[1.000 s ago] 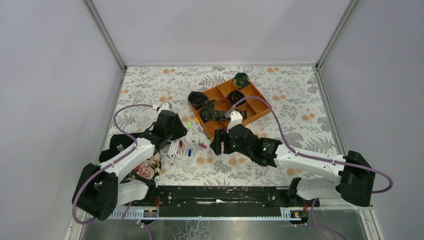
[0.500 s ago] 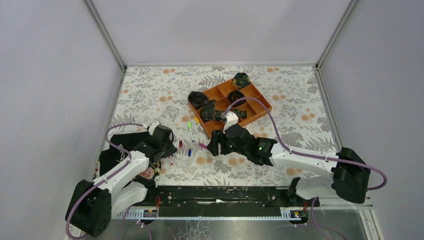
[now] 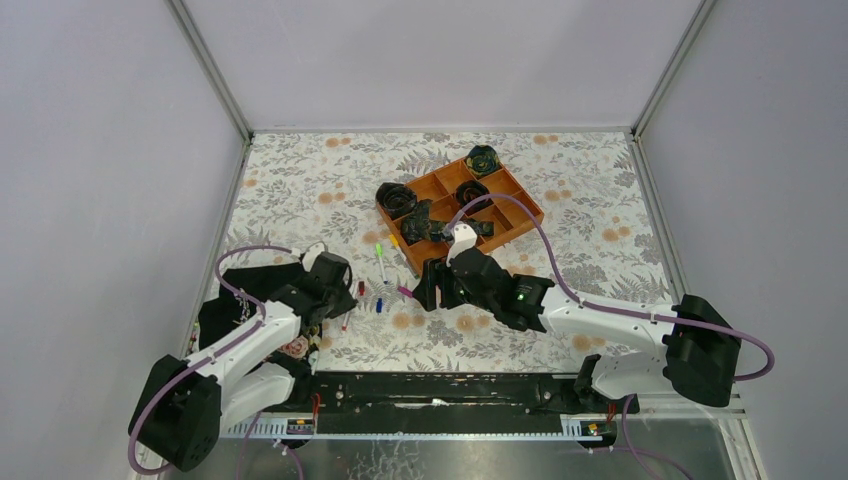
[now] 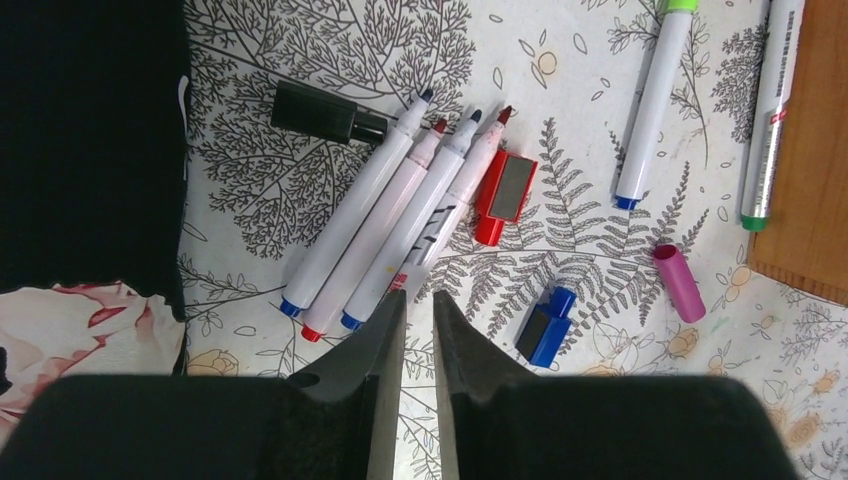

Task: Insert the pens into the pen caps

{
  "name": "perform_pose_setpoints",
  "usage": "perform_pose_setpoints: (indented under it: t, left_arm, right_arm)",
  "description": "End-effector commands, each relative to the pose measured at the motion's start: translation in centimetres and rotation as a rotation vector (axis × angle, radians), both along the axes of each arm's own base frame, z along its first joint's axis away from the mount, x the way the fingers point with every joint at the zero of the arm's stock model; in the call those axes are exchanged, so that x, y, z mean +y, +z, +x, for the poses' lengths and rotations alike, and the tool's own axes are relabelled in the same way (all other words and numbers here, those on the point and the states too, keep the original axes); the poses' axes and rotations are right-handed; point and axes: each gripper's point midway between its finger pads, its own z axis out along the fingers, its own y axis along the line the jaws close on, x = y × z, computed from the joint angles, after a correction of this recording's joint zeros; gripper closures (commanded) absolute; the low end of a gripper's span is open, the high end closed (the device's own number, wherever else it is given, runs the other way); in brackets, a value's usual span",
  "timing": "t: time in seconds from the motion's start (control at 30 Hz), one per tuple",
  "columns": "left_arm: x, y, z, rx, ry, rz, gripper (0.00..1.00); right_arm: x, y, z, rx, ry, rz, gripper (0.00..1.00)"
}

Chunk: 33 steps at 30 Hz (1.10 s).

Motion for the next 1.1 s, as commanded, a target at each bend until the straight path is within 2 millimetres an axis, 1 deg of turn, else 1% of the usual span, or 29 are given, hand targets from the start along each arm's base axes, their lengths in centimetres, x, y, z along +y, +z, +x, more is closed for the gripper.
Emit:
perform_pose_setpoints:
  t: [0.0,0.27,0.5,0.83,0.9,1.0,1.07]
  left_arm:
    - [0.6,-0.1,0.1,0.002,0.024,0.046,0.85]
    - [0.4,-0.2,0.0,0.003,0.012,0.075,0.85]
    - [-0.4,-0.5,-0.4,0.020,-0.029,0.112,0.85]
    - [-1.3,-1.9,-1.5,0.080,-0.082,0.181,0.84]
    - [-1.4,-2.1,-1.6,0.089,-0.089,0.187,0.87]
    - [-1.6,-1.9,-1.6,0.077,-0.098,0.184,1.00]
    - [-2.1,-1.2,-1.4,0.047,-0.113,0.162,1.00]
  right_arm:
    - [0.8,1.9,0.6,-0.025,-0.009,0.067,0.30]
    - [0.6,1.6,0.5,-0.022,-0.012,0.062,0.30]
    - [0.4,1.6,0.5,-0.026,-0.015,0.064,0.30]
    - [-0.2,1.5,0.4,-0.026,-0.033,0.063,0.29]
    - [-0.3,1.5,0.5,-0.025,-0.037,0.061,0.29]
    - [-0.3,1.6,0.5,-0.023,-0.045,0.066,0.29]
    - [-0.1,2.1,0.4,-0.021,-0.040,0.085,0.29]
